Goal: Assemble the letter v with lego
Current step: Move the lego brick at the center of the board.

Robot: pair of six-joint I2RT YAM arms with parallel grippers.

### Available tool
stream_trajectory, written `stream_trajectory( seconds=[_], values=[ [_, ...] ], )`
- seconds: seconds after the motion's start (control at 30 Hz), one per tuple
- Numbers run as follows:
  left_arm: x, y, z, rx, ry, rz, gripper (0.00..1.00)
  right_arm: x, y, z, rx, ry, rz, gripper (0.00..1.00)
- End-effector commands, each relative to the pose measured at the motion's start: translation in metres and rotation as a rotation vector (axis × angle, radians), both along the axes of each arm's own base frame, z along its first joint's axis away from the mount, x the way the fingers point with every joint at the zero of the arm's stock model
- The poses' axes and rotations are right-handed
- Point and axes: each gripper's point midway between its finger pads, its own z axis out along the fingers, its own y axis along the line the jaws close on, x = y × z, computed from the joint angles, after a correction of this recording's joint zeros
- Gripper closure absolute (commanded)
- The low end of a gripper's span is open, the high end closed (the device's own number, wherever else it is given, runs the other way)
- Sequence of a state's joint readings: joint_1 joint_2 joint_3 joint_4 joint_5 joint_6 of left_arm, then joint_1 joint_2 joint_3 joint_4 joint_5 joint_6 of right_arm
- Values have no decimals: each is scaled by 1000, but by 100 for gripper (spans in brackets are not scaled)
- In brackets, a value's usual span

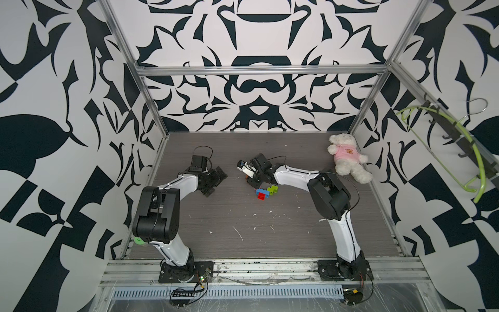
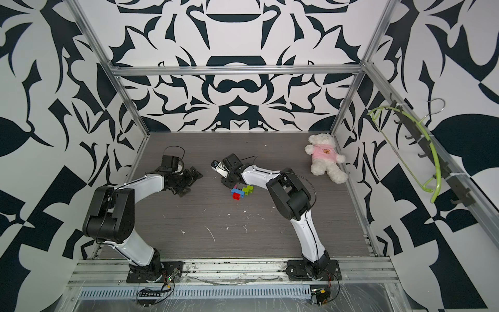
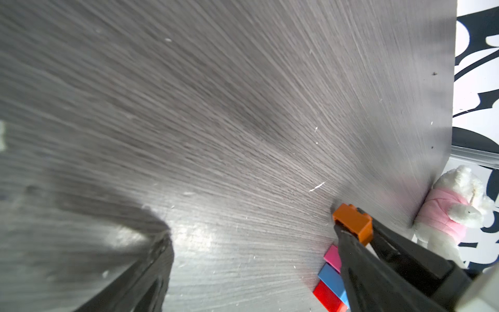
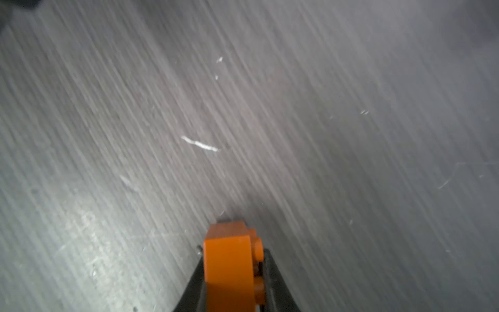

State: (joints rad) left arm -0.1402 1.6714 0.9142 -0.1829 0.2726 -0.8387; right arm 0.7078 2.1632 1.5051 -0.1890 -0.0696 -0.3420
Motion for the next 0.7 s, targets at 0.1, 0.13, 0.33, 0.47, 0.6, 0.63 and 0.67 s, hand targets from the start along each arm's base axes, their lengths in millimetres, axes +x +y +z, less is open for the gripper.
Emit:
stream_trajectory(
  seconds=[0.1,0.13,0.33,0.47,0.6,0.63,0.67],
  values=[
    [2,-3,3,-8,-7,-6,0,-7,-14,25,26,9,-5,63],
    [3,-4,4,-9,-10,-7,0,-8,-15,25,24,13,-6,58],
    [6,-14,7,-12,-14,-33,1,-13,-15,47,45,15,1,27],
    [11,-28,13,-10,-33,-66,0,-22,-24,75,73,-5,-18,25],
    [19,-48,16,-14,-44,-113,0,-54,-43,70,71,28,9,25],
    [22,-52,17,-17,-46,-124,0,-60,-48,64,58,39,9,25],
    [25,-57,15,-16,-46,-135,0,-65,-55,57,42,49,-5,25]
  ],
)
